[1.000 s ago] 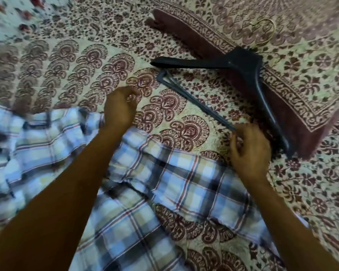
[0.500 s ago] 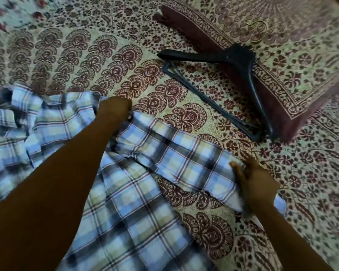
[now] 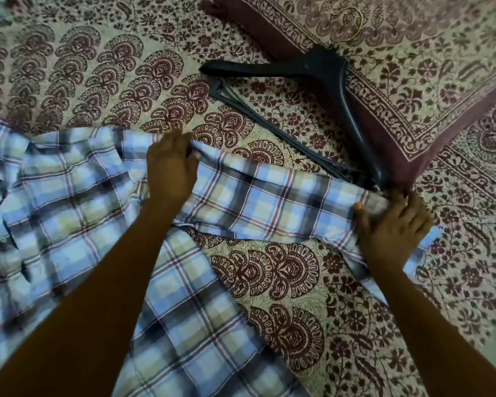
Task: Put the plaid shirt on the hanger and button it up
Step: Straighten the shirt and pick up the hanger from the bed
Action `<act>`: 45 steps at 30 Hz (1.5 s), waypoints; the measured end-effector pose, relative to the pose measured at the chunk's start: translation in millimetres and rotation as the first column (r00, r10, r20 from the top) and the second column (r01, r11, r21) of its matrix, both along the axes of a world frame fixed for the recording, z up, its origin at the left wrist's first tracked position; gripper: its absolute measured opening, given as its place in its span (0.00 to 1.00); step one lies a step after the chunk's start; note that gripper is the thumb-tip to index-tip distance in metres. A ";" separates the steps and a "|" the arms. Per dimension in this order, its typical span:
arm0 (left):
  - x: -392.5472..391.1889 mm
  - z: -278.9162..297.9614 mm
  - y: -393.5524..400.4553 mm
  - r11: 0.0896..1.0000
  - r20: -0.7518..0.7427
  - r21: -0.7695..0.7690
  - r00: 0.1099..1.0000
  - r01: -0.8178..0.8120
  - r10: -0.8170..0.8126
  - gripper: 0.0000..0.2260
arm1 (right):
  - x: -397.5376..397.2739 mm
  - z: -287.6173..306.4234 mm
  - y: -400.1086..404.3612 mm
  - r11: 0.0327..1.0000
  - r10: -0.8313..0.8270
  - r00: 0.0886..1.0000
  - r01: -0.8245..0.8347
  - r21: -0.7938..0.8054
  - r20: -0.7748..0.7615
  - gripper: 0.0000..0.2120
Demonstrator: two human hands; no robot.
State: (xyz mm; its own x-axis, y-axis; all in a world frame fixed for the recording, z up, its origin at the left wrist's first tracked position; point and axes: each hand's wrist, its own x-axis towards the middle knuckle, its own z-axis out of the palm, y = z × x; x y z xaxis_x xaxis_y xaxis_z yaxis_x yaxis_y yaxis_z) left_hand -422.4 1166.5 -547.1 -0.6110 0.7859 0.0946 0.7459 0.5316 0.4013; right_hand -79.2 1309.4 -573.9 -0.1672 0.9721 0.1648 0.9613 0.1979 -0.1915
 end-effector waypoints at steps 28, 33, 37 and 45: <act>16.5 7.6 -213.4 0.943 0.217 -0.029 0.919 -0.332 0.330 0.29 | -161.4 19.0 -193.8 0.709 0.204 0.860 -0.459 -0.535 -0.468 0.16; 2.7 -18.2 -259.6 0.904 0.181 -0.415 0.964 -0.105 0.195 0.38 | -206.7 13.9 -203.9 0.672 0.030 0.876 -0.375 -0.639 -0.482 0.14; 5.9 -23.0 -262.1 0.870 0.192 -0.488 0.963 -0.072 0.188 0.33 | -185.1 4.1 -196.2 0.793 -0.073 0.909 -0.196 -0.577 -0.410 0.16; 19.6 -4.8 -274.3 0.851 0.223 -0.526 0.963 -0.010 0.149 0.28 | -142.0 16.4 -210.8 0.699 0.202 0.881 -0.435 -0.567 -0.427 0.21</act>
